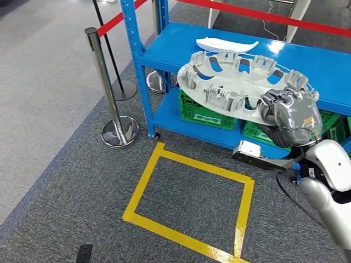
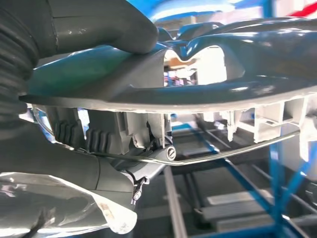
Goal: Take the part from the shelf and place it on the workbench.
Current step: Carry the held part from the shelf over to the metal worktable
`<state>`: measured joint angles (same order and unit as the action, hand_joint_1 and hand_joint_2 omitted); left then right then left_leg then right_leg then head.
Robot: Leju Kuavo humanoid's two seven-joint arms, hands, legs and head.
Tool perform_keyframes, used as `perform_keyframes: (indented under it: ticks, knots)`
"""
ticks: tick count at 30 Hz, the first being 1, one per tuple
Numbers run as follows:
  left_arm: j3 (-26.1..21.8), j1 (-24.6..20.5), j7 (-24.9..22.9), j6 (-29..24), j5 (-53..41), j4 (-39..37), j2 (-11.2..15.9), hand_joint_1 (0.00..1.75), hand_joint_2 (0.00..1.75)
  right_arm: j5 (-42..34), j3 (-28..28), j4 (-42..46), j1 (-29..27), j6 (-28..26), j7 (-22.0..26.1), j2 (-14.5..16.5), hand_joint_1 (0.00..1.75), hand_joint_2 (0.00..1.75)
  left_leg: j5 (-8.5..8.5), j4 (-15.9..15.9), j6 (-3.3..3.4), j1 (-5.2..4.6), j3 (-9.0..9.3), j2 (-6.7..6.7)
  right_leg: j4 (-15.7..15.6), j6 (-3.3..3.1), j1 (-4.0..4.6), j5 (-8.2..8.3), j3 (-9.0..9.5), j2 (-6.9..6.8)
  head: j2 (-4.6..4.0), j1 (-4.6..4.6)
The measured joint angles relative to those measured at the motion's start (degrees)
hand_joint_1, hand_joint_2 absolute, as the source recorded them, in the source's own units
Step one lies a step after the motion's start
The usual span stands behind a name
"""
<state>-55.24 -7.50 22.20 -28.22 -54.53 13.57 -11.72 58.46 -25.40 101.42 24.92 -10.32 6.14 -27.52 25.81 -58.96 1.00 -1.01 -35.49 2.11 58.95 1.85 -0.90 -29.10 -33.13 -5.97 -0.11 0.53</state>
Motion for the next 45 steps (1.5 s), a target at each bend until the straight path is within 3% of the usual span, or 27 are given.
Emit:
perform_keyframes:
  ticks: [1,3,5,7,9,11,13,15,16,18,20,22,23,25,26,28,29,31,33,35,37,38,39,40,42,44,45]
  knots:
    - [0.0,0.0,-0.1,0.0,0.0,0.0,0.0,0.00,1.75,-0.1,-0.3,0.0,0.5,0.1,0.0,0.0,1.75,1.75,-0.24,0.4,0.35,0.11,0.13,-0.55,0.1,0.24,-0.07,-0.34,-0.06,0.27,0.00,0.04]
    - [0.0,-0.1,-0.1,0.0,0.0,0.0,0.1,0.00,1.75,-0.1,-0.6,0.0,1.2,0.3,0.1,0.0,1.75,1.75,-0.74,1.1,1.06,0.47,0.43,-1.63,3.1,0.50,-0.21,-2.41,-1.44,2.57,0.00,0.28]
    - [0.0,-0.3,-0.1,0.1,0.0,0.0,0.0,0.00,1.75,-0.2,-1.0,0.0,1.6,0.4,0.1,0.0,1.75,1.75,-0.85,1.1,1.32,0.51,0.37,-2.77,10.3,0.53,-0.28,-5.58,-4.83,5.12,0.00,0.56]
    - [0.1,-0.4,-0.2,0.1,-0.1,0.0,0.0,0.00,1.75,-0.2,-1.4,-0.1,2.0,0.6,0.1,0.0,1.75,1.75,-0.85,1.0,1.33,0.46,0.36,-4.12,15.4,0.61,-0.24,-6.53,-7.66,5.79,0.00,0.66]
    - [0.1,-0.5,-0.2,0.1,-0.1,0.0,0.0,0.00,1.75,-0.5,-2.0,-0.3,2.8,1.1,0.1,0.1,1.75,1.75,-0.80,0.7,1.25,0.50,0.36,-5.55,12.2,0.66,-0.34,-3.39,-6.62,6.08,0.00,0.67]
    - [0.2,-0.8,-0.3,0.1,-0.1,0.0,0.0,0.00,1.75,-0.7,-2.6,-0.5,3.9,1.6,0.1,0.1,1.75,1.75,-0.60,0.1,0.89,0.54,0.05,-6.97,4.9,0.82,-0.80,-0.10,-3.10,8.25,0.00,0.68]
    - [0.2,-1.0,-0.4,0.1,-0.2,0.0,0.1,0.00,1.75,-1.0,-3.0,-0.8,5.1,1.8,-0.1,0.2,1.75,1.75,-0.64,-0.5,0.29,0.60,-0.73,-8.24,1.3,0.70,-1.06,0.48,-1.17,10.29,0.00,0.61]
    - [0.3,-0.9,-0.6,0.0,-0.3,0.0,0.4,0.00,1.75,-1.3,-3.4,-1.1,6.2,1.8,-0.3,0.3,1.75,1.75,-0.98,-0.5,-0.33,0.74,-1.32,-9.40,1.1,0.20,-1.00,0.33,-1.05,9.75,0.00,0.51]
    - [0.3,-0.8,-0.7,-0.1,-0.3,0.0,0.5,0.00,1.75,-1.4,-3.7,-1.3,6.7,1.9,-0.4,0.4,1.75,1.75,-0.92,-0.7,-0.68,0.69,-1.50,-9.05,1.0,-0.08,-1.04,0.39,-0.98,9.09,0.00,0.45]
    - [0.3,-0.9,-0.8,-0.2,-0.5,0.0,0.7,0.00,1.75,-1.6,-4.0,-1.5,7.4,1.9,-0.5,0.5,1.75,1.75,0.68,-3.4,-1.42,0.54,-2.77,-6.26,0.8,-0.72,-1.15,0.45,-0.76,7.60,0.00,0.01]
    - [0.4,-1.1,-0.8,-0.2,-0.6,0.0,0.7,0.00,1.75,-1.7,-4.1,-1.7,7.9,1.9,-0.5,0.5,1.75,1.75,3.91,-10.1,-2.06,0.73,-5.92,-3.31,0.8,-1.19,-0.94,0.31,-0.64,6.01,0.00,-0.37]
    - [0.4,-1.0,-0.8,-0.2,-0.6,0.0,0.7,0.00,1.75,-1.8,-4.4,-1.8,8.3,1.9,-0.5,0.5,1.75,1.75,5.67,-15.9,-2.29,1.03,-8.63,-2.68,0.8,-1.39,-0.77,0.11,-0.50,4.48,0.00,-0.36]
    - [0.4,-0.9,-0.8,-0.2,-0.6,0.0,0.7,0.00,1.75,-1.8,-4.7,-1.9,8.5,1.9,-0.5,0.6,1.75,1.75,5.08,-16.1,-2.25,1.09,-8.74,-2.59,0.8,-1.44,-0.70,-0.01,-0.38,3.74,0.00,-0.38]
    - [0.5,-0.8,-0.8,-0.1,-0.7,0.0,0.8,0.00,1.75,-1.7,-5.1,-2.0,9.0,2.0,-0.6,0.8,1.75,1.75,1.47,-10.6,-1.69,0.91,-6.12,-1.76,0.8,-1.40,-0.53,-0.31,0.02,2.35,0.00,-0.38]
    - [0.5,-0.9,-0.9,-0.1,-0.7,0.0,0.8,0.00,1.75,-1.7,-5.3,-2.1,9.2,2.0,-0.6,1.0,1.75,1.75,-0.11,-6.8,-1.17,0.49,-4.25,-0.37,0.8,-1.29,-0.37,-0.49,0.25,1.67,0.00,-0.36]
    - [0.6,-0.9,-0.9,-0.1,-0.8,0.0,0.9,0.00,1.75,-1.6,-5.7,-2.1,9.8,2.0,-0.7,1.4,1.75,1.75,-1.41,-1.6,-0.15,-0.36,-1.91,1.89,0.7,-0.97,-0.03,-0.77,0.50,0.47,0.00,-0.33]
    - [0.6,-0.9,-1.0,-0.1,-0.8,0.0,1.0,0.00,1.75,-1.5,-5.9,-2.2,10.1,2.0,-0.7,1.6,1.75,1.75,-1.17,-0.9,0.18,-0.65,-1.66,2.23,0.5,-0.75,0.12,-0.85,0.60,-0.20,0.00,-0.32]
    - [0.7,-0.8,-1.0,-0.1,-0.8,0.0,1.0,0.00,1.75,-1.5,-6.3,-2.2,10.4,2.0,-0.7,1.9,1.75,1.75,-1.37,0.0,0.67,-0.48,-1.47,0.90,0.1,-0.30,0.21,-1.17,0.97,-1.27,0.00,-0.30]
    - [0.8,-0.8,-1.0,-0.1,-0.8,0.0,1.0,0.00,1.75,-1.5,-6.6,-2.3,10.6,2.0,-0.7,2.2,1.75,1.75,-1.88,1.2,1.26,-0.05,-0.86,-0.61,1.7,0.03,0.05,-2.55,0.38,0.96,-0.01,-0.20]
    - [1.0,-0.9,-0.9,-0.1,-0.8,0.0,1.0,0.00,1.75,-1.4,-6.9,-2.5,10.7,2.0,-0.8,2.2,1.75,1.75,-2.16,1.6,1.64,0.20,-0.60,-2.09,7.8,0.19,-0.13,-5.35,-2.75,4.66,-0.01,0.01]
    - [1.2,-0.9,-0.8,-0.1,-0.8,0.0,0.9,0.00,1.75,-1.4,-7.4,-2.7,10.7,2.0,-0.9,2.2,1.75,1.75,-2.12,1.6,1.76,0.25,-0.59,-3.71,14.5,0.47,-0.16,-7.16,-6.80,5.92,0.00,0.17]
    - [1.3,-0.8,-0.7,-0.1,-0.8,0.0,0.8,0.00,1.75,-1.4,-7.7,-2.8,10.6,2.0,-0.9,2.2,1.75,1.75,-2.08,1.5,1.74,0.31,-0.56,-4.56,15.5,0.63,-0.21,-6.58,-7.85,6.04,0.00,0.19]
    - [1.3,-0.7,-0.7,-0.1,-0.8,0.0,0.8,0.00,1.75,-1.5,-7.9,-2.8,10.5,2.0,-0.9,2.3,1.75,1.75,-2.00,1.4,1.65,0.41,-0.53,-5.44,14.3,0.78,-0.31,-4.90,-7.79,6.10,0.00,0.20]
    - [1.3,-0.7,-0.7,-0.1,-0.8,0.0,0.8,0.00,1.75,-1.5,-8.0,-2.9,10.4,1.9,-0.9,2.3,1.75,1.75,-1.84,1.1,1.44,0.55,-0.53,-6.33,10.9,0.97,-0.53,-2.42,-6.61,6.55,0.00,0.22]
    - [1.4,-0.7,-0.7,-0.1,-0.7,0.0,0.9,0.00,1.75,-1.6,-8.1,-3.0,10.3,1.8,-0.9,2.4,1.75,1.75,-1.39,0.1,0.80,0.72,-0.97,-7.99,3.9,1.21,-1.14,0.68,-3.57,9.27,0.00,0.24]
    - [1.4,-0.6,-0.7,-0.2,-0.7,0.0,0.9,0.00,1.75,-1.5,-8.2,-3.2,10.2,1.7,-1.0,2.5,1.75,1.75,-1.30,-0.6,0.10,0.88,-1.76,-9.34,1.4,0.97,-1.33,0.79,-2.12,11.09,0.00,0.27]
    - [1.4,-0.4,-0.7,-0.2,-0.7,0.0,0.9,0.00,1.75,-1.5,-8.2,-3.2,10.2,1.7,-1.0,2.6,1.75,1.75,-1.42,-0.6,-0.15,0.97,-2.03,-9.97,1.2,0.67,-1.24,0.68,-1.88,10.65,0.00,0.25]
